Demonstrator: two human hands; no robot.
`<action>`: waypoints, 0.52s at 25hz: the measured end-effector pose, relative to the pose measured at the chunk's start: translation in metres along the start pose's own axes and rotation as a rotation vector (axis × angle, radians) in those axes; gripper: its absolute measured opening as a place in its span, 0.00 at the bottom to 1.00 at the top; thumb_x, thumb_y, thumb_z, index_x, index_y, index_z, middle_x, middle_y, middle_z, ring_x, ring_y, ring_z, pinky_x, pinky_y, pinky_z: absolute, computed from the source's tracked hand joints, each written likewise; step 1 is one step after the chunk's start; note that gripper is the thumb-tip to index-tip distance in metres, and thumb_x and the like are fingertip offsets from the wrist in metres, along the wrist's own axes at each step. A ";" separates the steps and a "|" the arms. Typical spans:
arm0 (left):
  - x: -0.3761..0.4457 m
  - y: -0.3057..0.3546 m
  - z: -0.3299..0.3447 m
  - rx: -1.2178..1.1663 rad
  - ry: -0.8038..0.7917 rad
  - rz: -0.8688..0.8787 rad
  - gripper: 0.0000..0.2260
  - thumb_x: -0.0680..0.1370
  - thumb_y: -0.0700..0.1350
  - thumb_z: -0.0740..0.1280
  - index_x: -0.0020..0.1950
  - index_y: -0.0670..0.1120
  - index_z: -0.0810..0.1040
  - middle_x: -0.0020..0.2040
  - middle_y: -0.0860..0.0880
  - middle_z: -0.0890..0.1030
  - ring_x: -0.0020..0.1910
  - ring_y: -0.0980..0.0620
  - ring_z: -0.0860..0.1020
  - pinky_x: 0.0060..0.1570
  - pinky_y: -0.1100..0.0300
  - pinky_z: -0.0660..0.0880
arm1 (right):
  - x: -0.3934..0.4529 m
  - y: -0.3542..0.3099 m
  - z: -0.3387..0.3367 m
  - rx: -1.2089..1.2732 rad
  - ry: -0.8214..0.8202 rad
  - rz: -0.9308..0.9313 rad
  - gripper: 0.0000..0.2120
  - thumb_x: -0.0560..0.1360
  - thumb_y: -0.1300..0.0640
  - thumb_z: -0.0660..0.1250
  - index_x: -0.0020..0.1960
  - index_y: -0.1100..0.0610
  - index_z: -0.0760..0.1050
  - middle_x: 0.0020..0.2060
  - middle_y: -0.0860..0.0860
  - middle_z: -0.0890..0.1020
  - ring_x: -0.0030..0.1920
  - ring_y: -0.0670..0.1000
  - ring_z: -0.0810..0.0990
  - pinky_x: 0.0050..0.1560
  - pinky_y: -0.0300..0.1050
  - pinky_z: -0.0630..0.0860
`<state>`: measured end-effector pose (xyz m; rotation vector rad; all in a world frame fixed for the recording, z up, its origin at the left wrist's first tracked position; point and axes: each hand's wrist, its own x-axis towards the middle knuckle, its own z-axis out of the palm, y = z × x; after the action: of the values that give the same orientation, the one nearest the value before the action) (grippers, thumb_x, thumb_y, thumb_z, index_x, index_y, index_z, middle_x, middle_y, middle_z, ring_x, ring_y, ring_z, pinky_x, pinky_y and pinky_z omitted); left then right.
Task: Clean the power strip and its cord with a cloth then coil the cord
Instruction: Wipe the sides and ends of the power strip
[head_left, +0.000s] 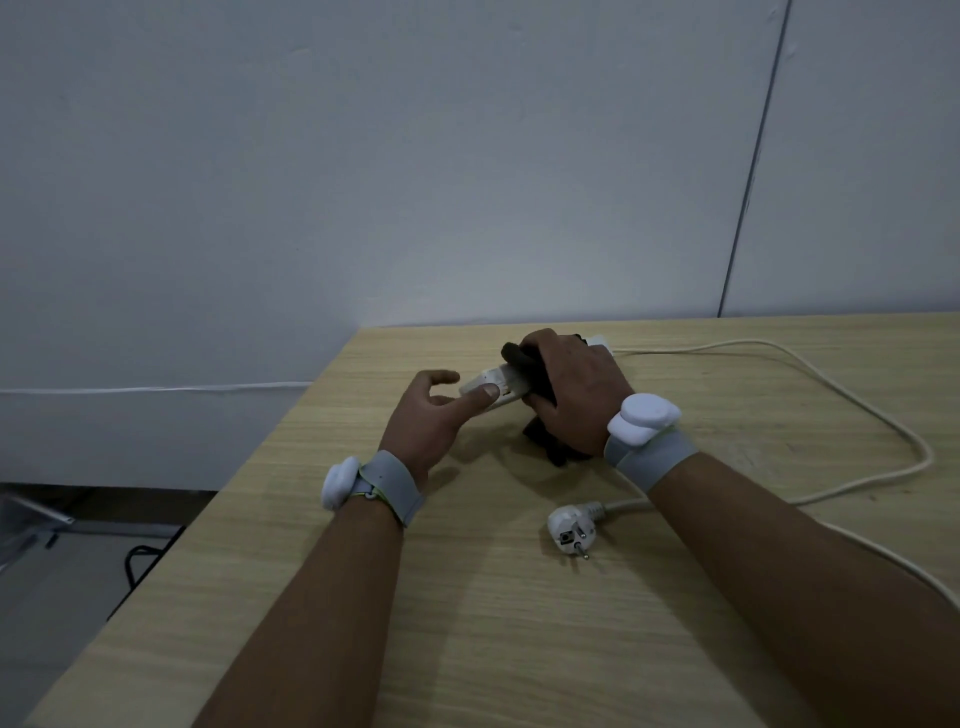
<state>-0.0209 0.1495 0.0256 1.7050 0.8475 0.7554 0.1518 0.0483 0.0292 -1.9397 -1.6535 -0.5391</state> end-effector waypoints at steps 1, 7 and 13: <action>0.001 -0.001 -0.001 -0.056 -0.033 0.026 0.36 0.57 0.64 0.75 0.62 0.53 0.73 0.47 0.48 0.84 0.48 0.49 0.82 0.44 0.53 0.77 | 0.001 0.001 -0.003 0.008 0.009 0.017 0.21 0.71 0.51 0.67 0.61 0.52 0.66 0.51 0.52 0.78 0.52 0.58 0.74 0.49 0.50 0.64; 0.003 -0.007 -0.005 0.170 0.002 0.389 0.37 0.64 0.51 0.79 0.69 0.56 0.65 0.56 0.55 0.78 0.59 0.58 0.74 0.56 0.63 0.69 | 0.001 0.005 -0.015 0.092 0.010 0.073 0.24 0.70 0.51 0.69 0.62 0.52 0.64 0.49 0.52 0.77 0.49 0.58 0.74 0.46 0.47 0.62; 0.002 -0.005 -0.002 0.249 0.132 0.550 0.34 0.67 0.44 0.78 0.70 0.53 0.66 0.54 0.54 0.77 0.57 0.57 0.74 0.57 0.64 0.68 | 0.002 0.002 -0.015 0.109 -0.010 0.072 0.23 0.70 0.50 0.69 0.61 0.52 0.65 0.49 0.52 0.77 0.49 0.58 0.74 0.46 0.47 0.62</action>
<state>-0.0225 0.1529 0.0218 2.1672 0.5752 1.1775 0.1550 0.0401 0.0411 -1.9174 -1.5790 -0.4033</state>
